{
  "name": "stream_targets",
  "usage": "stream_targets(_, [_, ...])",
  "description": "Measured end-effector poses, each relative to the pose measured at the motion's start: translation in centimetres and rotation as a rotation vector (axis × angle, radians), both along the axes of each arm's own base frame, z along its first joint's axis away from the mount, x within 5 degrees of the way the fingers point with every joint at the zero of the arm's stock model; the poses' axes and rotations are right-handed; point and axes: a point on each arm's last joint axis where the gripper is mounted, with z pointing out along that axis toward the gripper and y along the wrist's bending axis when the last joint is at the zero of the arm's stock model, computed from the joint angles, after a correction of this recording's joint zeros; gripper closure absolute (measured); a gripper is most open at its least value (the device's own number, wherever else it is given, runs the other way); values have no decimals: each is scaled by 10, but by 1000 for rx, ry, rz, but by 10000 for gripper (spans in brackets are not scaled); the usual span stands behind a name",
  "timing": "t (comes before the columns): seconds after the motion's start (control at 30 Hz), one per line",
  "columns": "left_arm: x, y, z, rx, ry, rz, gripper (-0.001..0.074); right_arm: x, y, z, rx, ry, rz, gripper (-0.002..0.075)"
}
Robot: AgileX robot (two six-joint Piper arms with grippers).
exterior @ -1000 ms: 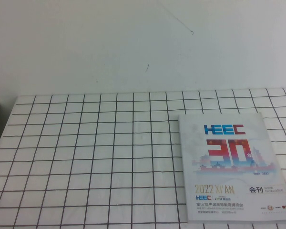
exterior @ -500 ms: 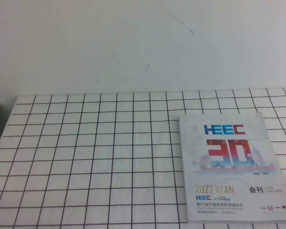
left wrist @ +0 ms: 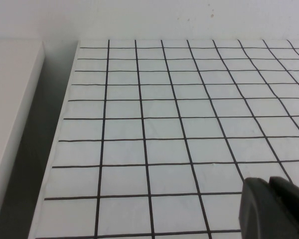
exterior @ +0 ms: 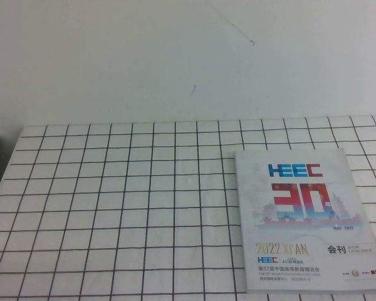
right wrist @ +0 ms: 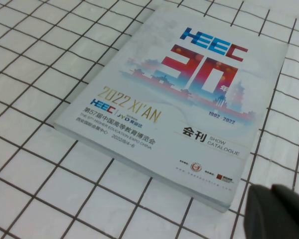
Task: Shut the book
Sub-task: 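Close the open booklet and leave it lying on the table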
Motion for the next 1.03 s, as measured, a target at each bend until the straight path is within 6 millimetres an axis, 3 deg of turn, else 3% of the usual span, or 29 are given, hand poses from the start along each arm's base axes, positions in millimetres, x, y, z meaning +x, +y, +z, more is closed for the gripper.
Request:
stream_targets(0.23, [0,0,1,0,-2,0,739,-1,-3,-7,-35,-53,-6,729])
stream_targets(0.5, [0,0,0,0,0,0,739,-8,-17,-27,-49,-297,-159,729])
stream_targets(0.73, [0,0,0,0,-1,0,739,-6,-21,-75,-7,-237,-284,729])
stream_targets(1.03, [0,0,0,0,-2,0,739,-6,-22,-76,42,-221,-318,729])
